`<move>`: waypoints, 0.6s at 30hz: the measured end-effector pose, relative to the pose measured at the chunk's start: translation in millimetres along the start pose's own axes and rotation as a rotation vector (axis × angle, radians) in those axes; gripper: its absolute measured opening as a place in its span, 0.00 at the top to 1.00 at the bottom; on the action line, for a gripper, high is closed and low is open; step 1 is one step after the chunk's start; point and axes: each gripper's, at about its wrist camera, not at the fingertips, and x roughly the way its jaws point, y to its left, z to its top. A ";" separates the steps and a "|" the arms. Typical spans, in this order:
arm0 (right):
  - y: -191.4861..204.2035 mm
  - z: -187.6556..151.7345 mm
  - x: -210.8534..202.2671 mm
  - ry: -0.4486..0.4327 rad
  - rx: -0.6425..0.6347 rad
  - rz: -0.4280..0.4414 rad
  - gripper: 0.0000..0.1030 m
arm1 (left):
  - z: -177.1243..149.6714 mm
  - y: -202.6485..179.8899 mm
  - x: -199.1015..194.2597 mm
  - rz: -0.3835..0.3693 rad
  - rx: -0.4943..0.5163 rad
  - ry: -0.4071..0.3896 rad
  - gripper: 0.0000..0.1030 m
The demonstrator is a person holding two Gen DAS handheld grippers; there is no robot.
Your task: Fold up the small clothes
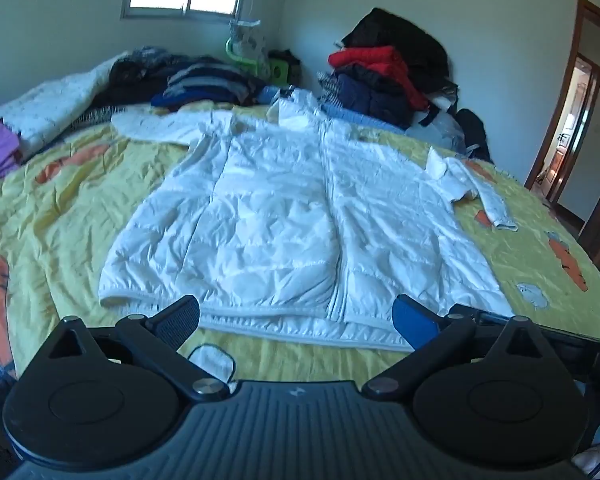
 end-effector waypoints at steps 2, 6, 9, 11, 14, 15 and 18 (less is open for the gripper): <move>0.2 -0.8 -0.4 0.001 0.000 0.002 0.00 | 0.0 2.9 3.3 0.003 -0.019 0.021 0.00; -0.6 -0.1 -0.1 0.004 0.003 0.006 0.00 | -1.3 7.4 7.9 0.020 -0.042 0.047 0.00; -0.1 -0.5 -0.1 0.005 0.003 0.006 0.00 | -1.6 8.4 8.8 0.025 -0.048 0.054 0.00; -0.5 -0.5 0.2 0.006 0.008 0.008 0.00 | -1.6 8.5 9.5 0.028 -0.049 0.060 0.00; -0.2 -0.6 0.6 0.007 0.011 0.010 0.00 | -1.7 8.9 11.3 0.031 -0.056 0.069 0.00; -0.8 -0.7 0.8 0.007 0.011 0.010 0.00 | -1.8 9.3 12.0 0.033 -0.058 0.074 0.00; -0.7 -0.8 0.8 0.007 0.012 0.011 0.00 | -2.1 9.8 12.7 0.033 -0.059 0.076 0.00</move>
